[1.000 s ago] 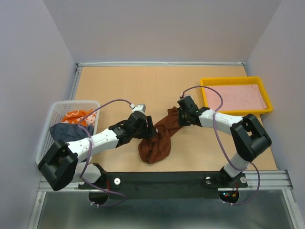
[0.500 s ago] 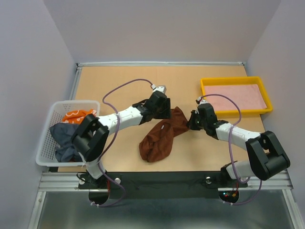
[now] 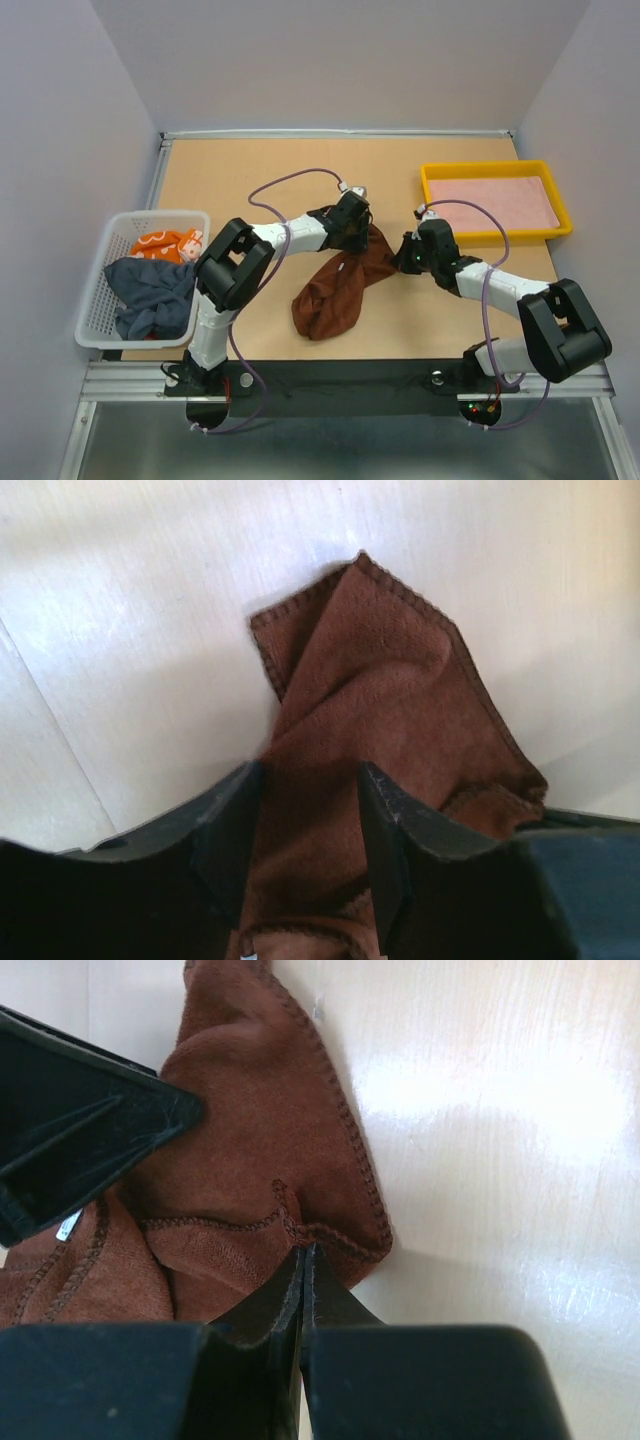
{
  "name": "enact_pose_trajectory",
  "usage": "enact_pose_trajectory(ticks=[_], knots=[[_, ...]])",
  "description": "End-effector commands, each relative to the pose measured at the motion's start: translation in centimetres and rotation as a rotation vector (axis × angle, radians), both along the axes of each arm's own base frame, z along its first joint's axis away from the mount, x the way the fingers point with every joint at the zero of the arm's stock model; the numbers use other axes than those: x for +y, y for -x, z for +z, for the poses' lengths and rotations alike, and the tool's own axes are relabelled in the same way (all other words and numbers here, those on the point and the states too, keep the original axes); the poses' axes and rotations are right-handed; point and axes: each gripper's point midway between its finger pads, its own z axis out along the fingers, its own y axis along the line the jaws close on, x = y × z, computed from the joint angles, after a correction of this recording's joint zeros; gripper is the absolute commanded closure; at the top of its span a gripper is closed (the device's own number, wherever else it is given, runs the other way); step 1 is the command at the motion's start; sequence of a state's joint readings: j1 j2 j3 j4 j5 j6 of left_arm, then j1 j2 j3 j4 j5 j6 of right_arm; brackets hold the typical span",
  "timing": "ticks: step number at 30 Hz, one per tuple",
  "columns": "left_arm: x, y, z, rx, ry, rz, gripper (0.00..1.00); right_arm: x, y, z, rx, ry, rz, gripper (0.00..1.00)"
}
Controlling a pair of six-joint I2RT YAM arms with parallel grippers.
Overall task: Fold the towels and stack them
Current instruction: Flatten out the crumpled towel
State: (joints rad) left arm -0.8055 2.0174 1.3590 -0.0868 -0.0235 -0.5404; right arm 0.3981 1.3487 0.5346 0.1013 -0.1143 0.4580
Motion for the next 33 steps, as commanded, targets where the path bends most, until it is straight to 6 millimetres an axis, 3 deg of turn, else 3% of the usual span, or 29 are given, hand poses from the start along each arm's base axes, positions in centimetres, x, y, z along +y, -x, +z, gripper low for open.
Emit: enact_pose_trajectory(ticks=[1,3,4,7,10,12,15,18,19,21,23,26,27,28,29,30,31,32,33], knots=[[-0.3,-0.8,0.4,-0.037,-0.025,0.025,0.51,0.5,-1.2,1.7,-0.073,-0.046,0.001,0.99],[0.0,-0.8,-0.3,-0.031,-0.038,0.036,0.6,0.5,-1.2,1.8,-0.075,-0.045,0.002,1.0],[0.2,-0.7,-0.8,-0.026,-0.047,0.039,0.76,0.5,-1.3,1.8,-0.078,-0.046,-0.001,1.0],[0.9,-0.6,-1.2,-0.031,-0.072,0.052,0.98,0.4,-1.4,1.9,-0.081,-0.043,-0.004,0.99],[2.5,-0.7,-0.6,-0.061,-0.11,0.086,1.0,0.4,-1.6,2.2,-0.091,-0.043,-0.009,0.99],[4.7,-0.6,-0.6,-0.081,-0.171,0.132,1.0,0.3,-1.9,2.7,-0.104,-0.043,-0.016,1.0],[8.9,-0.3,1.3,-0.128,-0.257,0.223,1.0,0.2,-2.5,3.6,-0.129,-0.046,-0.034,0.99],[13.6,0.1,4.1,-0.177,-0.337,0.338,1.0,0.6,-3.0,6.0,-0.183,-0.079,-0.031,0.99],[14.4,0.2,6.1,-0.21,-0.326,0.372,1.0,0.6,-3.1,6.5,-0.192,-0.087,-0.032,1.0],[16.2,0.8,7.5,-0.231,-0.358,0.418,1.0,0.7,-3.6,7.6,-0.219,-0.091,-0.035,0.99],[16.3,1.6,8.9,-0.239,-0.311,0.427,1.0,0.5,-3.9,7.7,-0.224,-0.075,-0.044,1.0],[13.5,3.3,8.5,-0.197,-0.19,0.355,1.0,-0.7,-4.7,6.5,-0.198,-0.025,-0.105,1.0],[12.8,3.7,8.0,-0.183,-0.166,0.335,0.96,-0.9,-4.8,6.1,-0.184,-0.021,-0.123,1.0],[12.3,4.1,7.1,-0.158,-0.152,0.318,0.8,-1.6,-5.3,5.9,-0.176,-0.009,-0.171,0.99],[12.2,4.7,6.0,-0.129,-0.146,0.304,0.73,-2.3,-5.4,4.8,-0.143,0.022,-0.203,0.92],[11.4,5.0,5.6,-0.109,-0.109,0.287,0.67,-2.8,-5.6,4.4,-0.126,0.036,-0.22,0.68],[11.3,5.2,5.4,-0.104,-0.103,0.286,0.6,-3.0,-5.8,4.2,-0.115,0.049,-0.229,0.6],[11.3,5.2,5.8,-0.11,-0.085,0.289,0.39,-3.1,-5.9,4.4,-0.111,0.067,-0.225,0.55],[11.7,5.2,5.9,-0.12,-0.085,0.3,0.32,-3.2,-6.0,4.4,-0.112,0.077,-0.219,0.51]])
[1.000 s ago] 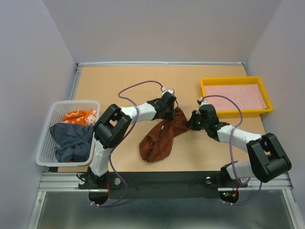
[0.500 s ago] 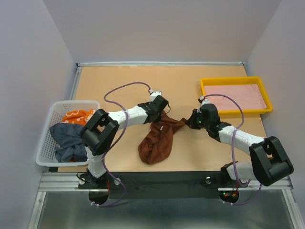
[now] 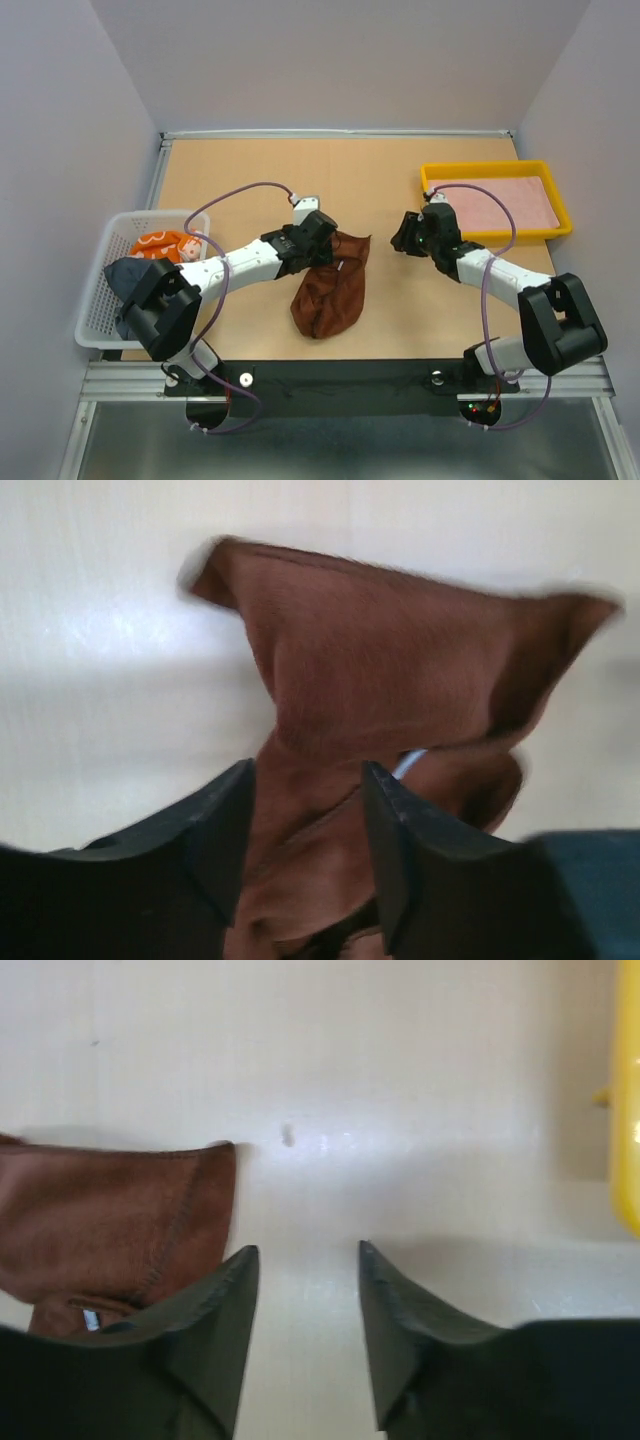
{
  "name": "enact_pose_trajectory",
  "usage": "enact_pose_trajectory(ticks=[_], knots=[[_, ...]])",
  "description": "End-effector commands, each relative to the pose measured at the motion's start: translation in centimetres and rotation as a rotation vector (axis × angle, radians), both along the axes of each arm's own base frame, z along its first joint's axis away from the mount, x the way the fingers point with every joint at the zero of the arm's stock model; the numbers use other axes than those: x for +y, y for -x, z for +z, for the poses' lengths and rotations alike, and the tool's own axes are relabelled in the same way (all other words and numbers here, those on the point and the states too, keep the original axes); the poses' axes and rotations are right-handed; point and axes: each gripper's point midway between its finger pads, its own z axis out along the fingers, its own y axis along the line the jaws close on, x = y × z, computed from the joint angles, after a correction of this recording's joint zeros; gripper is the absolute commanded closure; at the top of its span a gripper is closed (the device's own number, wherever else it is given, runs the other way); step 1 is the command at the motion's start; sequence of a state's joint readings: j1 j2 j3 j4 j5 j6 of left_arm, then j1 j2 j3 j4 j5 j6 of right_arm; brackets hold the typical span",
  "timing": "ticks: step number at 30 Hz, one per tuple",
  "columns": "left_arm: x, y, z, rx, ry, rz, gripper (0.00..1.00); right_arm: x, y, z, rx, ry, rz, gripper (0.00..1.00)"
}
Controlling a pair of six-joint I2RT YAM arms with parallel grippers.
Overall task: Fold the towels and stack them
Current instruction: Flatten out the crumpled towel
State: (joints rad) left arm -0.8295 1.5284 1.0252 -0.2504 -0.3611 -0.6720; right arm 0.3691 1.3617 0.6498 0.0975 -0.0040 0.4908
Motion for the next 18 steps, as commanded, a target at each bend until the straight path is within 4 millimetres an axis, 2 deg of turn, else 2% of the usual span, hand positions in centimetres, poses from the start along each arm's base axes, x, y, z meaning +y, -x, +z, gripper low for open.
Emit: enact_pose_trajectory(ticks=[1,2,3,5,6,8,9,11,12,13,14,15,16,18], knots=[[0.6,0.5,-0.3,0.002,0.032,0.018,0.26,-2.0,-1.5,1.0,-0.013,0.073,-0.084,0.46],[0.9,0.4,0.8,-0.027,0.05,0.028,0.17,-2.2,-1.7,1.4,-0.023,0.088,-0.088,0.44],[1.2,0.0,1.5,-0.053,0.059,0.043,0.14,-2.2,-1.9,1.9,-0.035,0.088,-0.088,0.41],[2.3,-0.9,2.7,-0.086,0.081,0.066,0.14,-1.8,-2.2,2.9,-0.054,0.088,-0.063,0.37],[2.6,-1.5,3.0,-0.098,0.089,0.077,0.14,-1.5,-2.7,4.1,-0.07,0.077,-0.056,0.35],[4.0,-2.6,2.9,-0.104,0.07,0.1,0.14,-0.7,-2.7,3.9,-0.038,0.062,-0.019,0.32],[4.2,-3.0,2.6,-0.097,0.066,0.098,0.14,-0.2,-3.3,4.9,-0.05,0.047,-0.013,0.31],[5.1,-4.3,1.9,-0.094,0.059,0.115,0.16,0.4,-3.8,3.9,-0.002,0.045,-0.005,0.31],[4.9,-4.4,1.6,-0.079,0.068,0.099,0.16,0.8,-4.0,3.5,0.016,0.046,-0.002,0.31],[4.9,-4.8,1.1,-0.075,0.066,0.103,0.17,1.5,-4.9,4.6,0.003,0.037,0.004,0.31],[5.0,-5.1,1.0,-0.072,0.064,0.1,0.17,1.8,-5.0,3.2,0.054,0.051,0.005,0.31],[5.0,-5.2,0.8,-0.07,0.062,0.099,0.17,2.6,-5.0,2.9,0.067,0.057,0.018,0.31],[4.9,-5.2,0.7,-0.069,0.063,0.094,0.17,3.4,-5.9,4.0,0.049,0.05,0.023,0.31],[4.7,-5.1,0.3,-0.059,0.069,0.085,0.17,4.4,-5.9,2.3,0.107,0.071,0.025,0.31]])
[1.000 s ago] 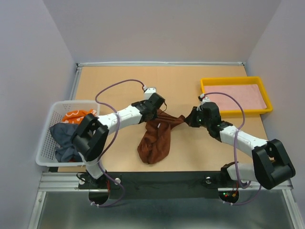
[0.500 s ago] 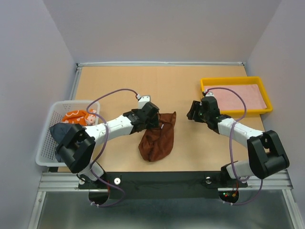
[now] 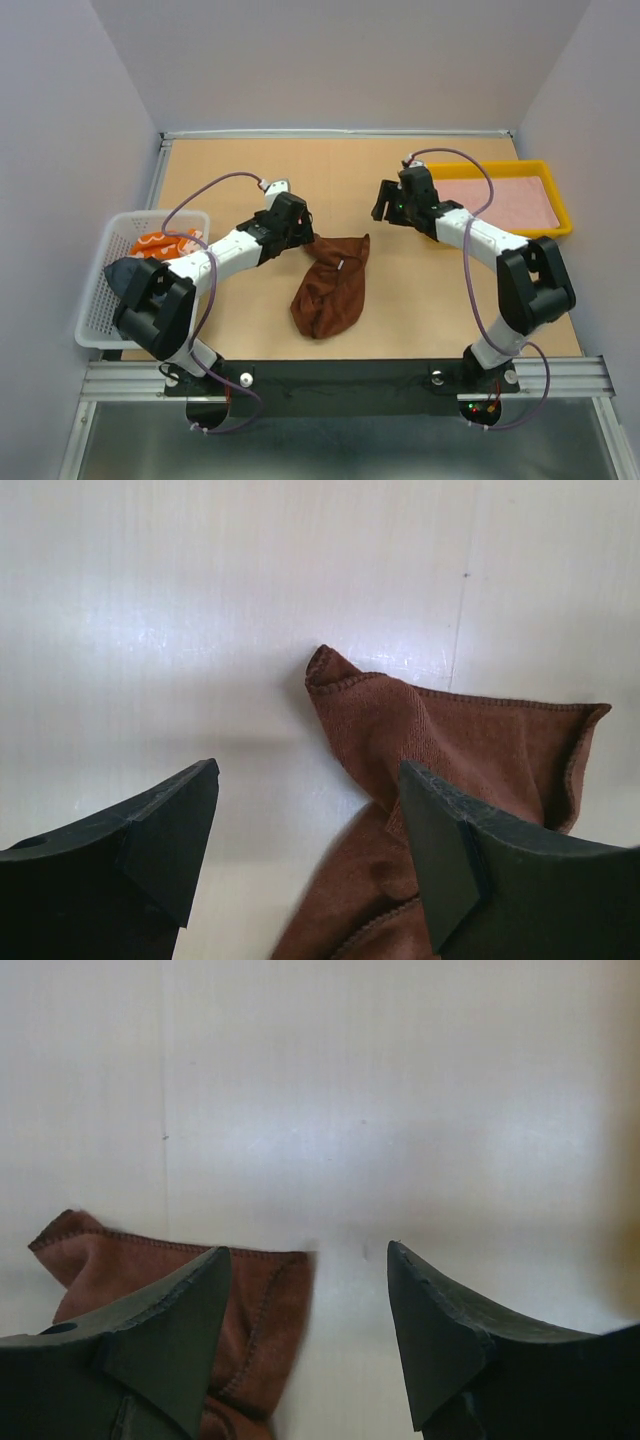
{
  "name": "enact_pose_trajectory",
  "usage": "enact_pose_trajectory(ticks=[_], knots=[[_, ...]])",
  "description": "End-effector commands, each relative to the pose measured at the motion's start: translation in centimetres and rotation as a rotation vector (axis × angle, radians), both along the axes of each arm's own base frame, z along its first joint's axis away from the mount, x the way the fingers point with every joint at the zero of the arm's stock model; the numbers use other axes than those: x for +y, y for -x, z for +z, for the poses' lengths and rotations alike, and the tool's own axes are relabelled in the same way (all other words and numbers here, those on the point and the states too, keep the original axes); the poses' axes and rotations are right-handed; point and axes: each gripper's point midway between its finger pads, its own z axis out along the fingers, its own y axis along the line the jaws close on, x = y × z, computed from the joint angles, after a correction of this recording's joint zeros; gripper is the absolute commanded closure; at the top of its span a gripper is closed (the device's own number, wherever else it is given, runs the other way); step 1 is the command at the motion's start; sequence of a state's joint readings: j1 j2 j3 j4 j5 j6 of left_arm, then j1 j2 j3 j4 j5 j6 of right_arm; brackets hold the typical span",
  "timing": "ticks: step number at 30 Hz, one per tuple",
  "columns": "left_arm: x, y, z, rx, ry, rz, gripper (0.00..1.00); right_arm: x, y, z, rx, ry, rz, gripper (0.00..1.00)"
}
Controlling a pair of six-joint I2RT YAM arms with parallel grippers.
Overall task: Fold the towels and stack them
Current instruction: Flatten out the crumpled towel
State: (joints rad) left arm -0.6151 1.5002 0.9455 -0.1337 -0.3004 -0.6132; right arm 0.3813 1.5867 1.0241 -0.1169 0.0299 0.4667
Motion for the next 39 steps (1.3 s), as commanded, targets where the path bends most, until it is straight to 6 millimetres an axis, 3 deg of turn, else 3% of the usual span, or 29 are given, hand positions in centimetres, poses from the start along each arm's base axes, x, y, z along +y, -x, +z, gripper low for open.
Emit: enact_pose_trajectory(ticks=[1,3,4,5,6,8,11,14,18,19,22,26,29,34,37,39], knots=[[-1.2,-0.6,0.9,-0.036,0.033,-0.049,0.17,2.7,-0.3,-1.0,0.076,0.013,0.019,0.31],[-1.1,-0.4,0.6,-0.034,0.035,-0.051,0.17,3.2,-0.8,-1.2,0.091,0.024,-0.003,0.32],[-1.1,-0.4,0.8,-0.042,0.041,-0.05,0.17,3.8,-0.6,-2.5,0.117,0.043,0.005,0.32],[-1.0,-0.1,0.5,-0.037,0.04,-0.051,0.17,4.1,-1.0,-2.4,0.115,0.057,-0.004,0.32],[-1.0,-0.1,0.5,-0.042,0.043,-0.051,0.17,4.8,-0.6,-3.9,0.148,0.083,0.007,0.32],[-0.6,0.1,0.2,-0.042,0.04,-0.05,0.17,5.4,-0.5,-4.6,0.17,0.108,-0.002,0.32],[-0.5,0.4,0.0,-0.041,0.043,-0.054,0.17,5.0,-0.3,-6.4,0.209,0.154,-0.034,0.34],[-0.3,0.7,-0.1,-0.045,0.048,-0.053,0.17,4.5,0.1,-7.5,0.232,0.192,-0.051,0.41],[-0.1,1.1,-0.4,-0.045,0.053,-0.053,0.17,3.8,0.3,-7.7,0.232,0.223,-0.064,0.6],[0.1,1.1,-0.5,-0.044,0.052,-0.05,0.17,3.4,0.6,-7.8,0.236,0.234,-0.072,0.75],[0.2,1.2,-0.7,-0.041,0.047,-0.048,0.17,2.6,0.7,-6.1,0.192,0.243,-0.082,0.99],[0.0,0.9,-0.3,-0.058,0.062,-0.046,0.18,1.7,0.3,-3.4,0.141,0.219,-0.087,1.0],[0.2,0.8,0.1,-0.07,0.066,-0.033,0.2,2.2,-0.3,0.6,0.056,0.189,-0.039,1.0],[2.0,0.7,1.5,-0.115,0.088,0.029,0.21,6.9,-0.2,8.4,-0.087,0.058,0.187,1.0],[3.5,0.8,3.7,-0.176,0.12,0.078,0.21,10.3,1.4,12.2,-0.162,0.003,0.342,0.99],[4.4,1.0,4.1,-0.192,0.125,0.105,0.21,12.3,3.1,13.9,-0.187,-0.041,0.447,0.99]])
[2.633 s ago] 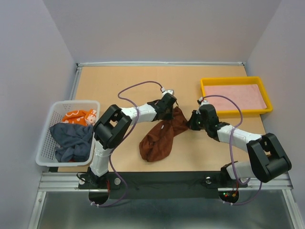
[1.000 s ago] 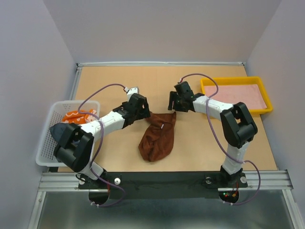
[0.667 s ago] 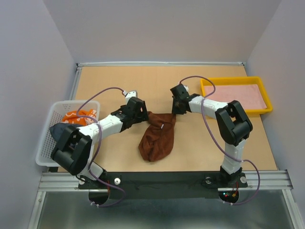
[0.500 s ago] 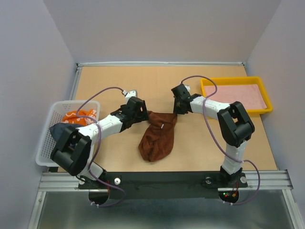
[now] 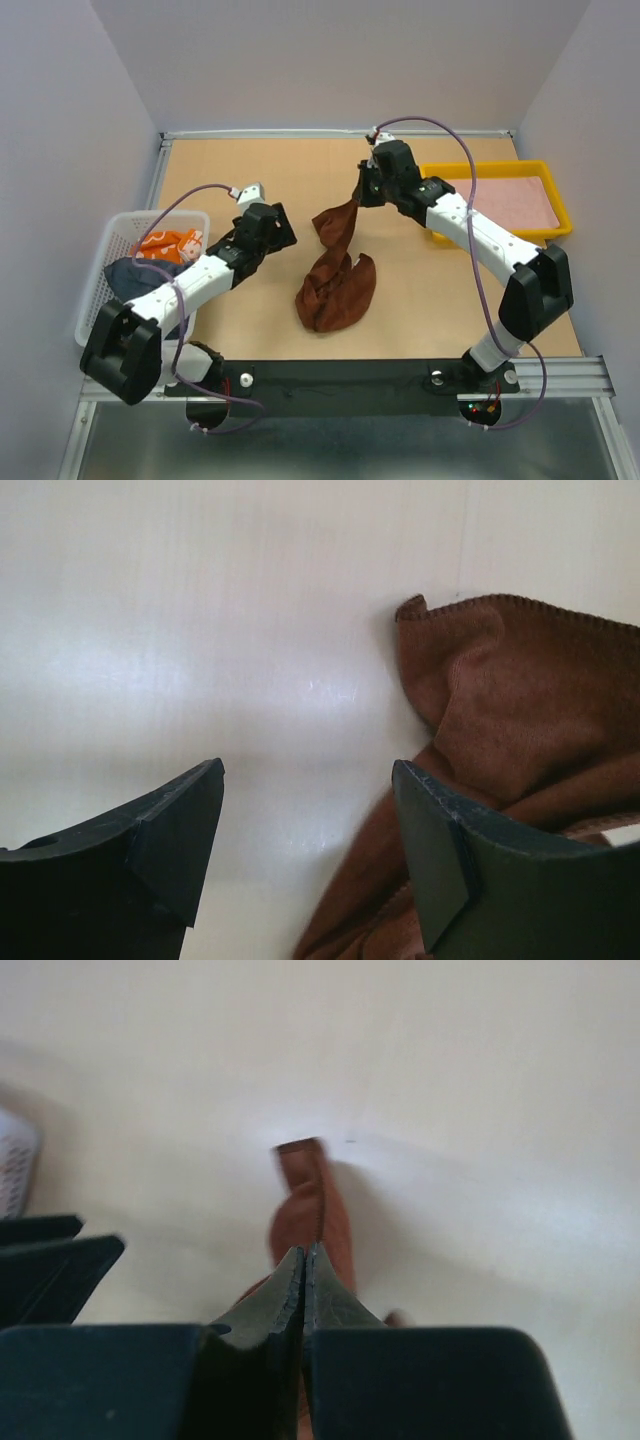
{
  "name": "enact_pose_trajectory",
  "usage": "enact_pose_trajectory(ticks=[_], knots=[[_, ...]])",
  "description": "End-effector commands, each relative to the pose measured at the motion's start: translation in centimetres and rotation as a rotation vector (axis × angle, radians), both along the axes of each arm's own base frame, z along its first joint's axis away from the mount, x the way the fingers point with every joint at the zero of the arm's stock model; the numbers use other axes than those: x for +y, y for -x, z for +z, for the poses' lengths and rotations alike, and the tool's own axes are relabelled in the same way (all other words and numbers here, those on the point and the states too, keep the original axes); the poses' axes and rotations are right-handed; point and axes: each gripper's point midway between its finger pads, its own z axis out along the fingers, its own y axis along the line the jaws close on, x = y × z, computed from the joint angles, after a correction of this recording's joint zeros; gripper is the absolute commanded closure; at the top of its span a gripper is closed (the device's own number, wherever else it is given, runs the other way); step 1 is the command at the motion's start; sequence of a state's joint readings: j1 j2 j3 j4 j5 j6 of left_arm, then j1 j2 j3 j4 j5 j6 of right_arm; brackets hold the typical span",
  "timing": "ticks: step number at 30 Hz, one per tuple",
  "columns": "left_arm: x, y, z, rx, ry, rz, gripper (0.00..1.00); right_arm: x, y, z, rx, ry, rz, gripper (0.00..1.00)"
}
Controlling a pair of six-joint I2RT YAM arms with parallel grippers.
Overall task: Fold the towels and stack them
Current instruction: Flatten out the crumpled towel
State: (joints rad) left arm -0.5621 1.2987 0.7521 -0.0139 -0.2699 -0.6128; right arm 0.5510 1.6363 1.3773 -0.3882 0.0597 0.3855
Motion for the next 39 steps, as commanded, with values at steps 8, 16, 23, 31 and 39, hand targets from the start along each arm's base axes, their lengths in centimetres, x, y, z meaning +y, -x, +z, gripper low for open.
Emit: enact_pose_trajectory(ticks=[8,16,23,31,39], knots=[[5.0,1.0,4.8,-0.172,0.082,0.215,0.22,12.6,11.0,14.5,-0.219,-0.257,0.592,0.99],[9.0,2.1,8.6,-0.267,0.089,0.355,0.23,20.8,18.4,19.5,-0.25,-0.347,0.896,1.0],[9.5,2.8,10.4,-0.295,0.094,0.343,0.23,14.1,11.8,17.1,-0.359,-0.12,0.564,0.99],[6.2,1.7,7.1,-0.202,0.082,0.184,0.23,-0.9,1.5,3.8,-0.135,0.031,0.122,0.99],[1.0,-0.2,2.1,-0.042,0.041,-0.063,0.2,-4.9,-0.6,-6.3,0.054,0.009,0.048,0.99]])
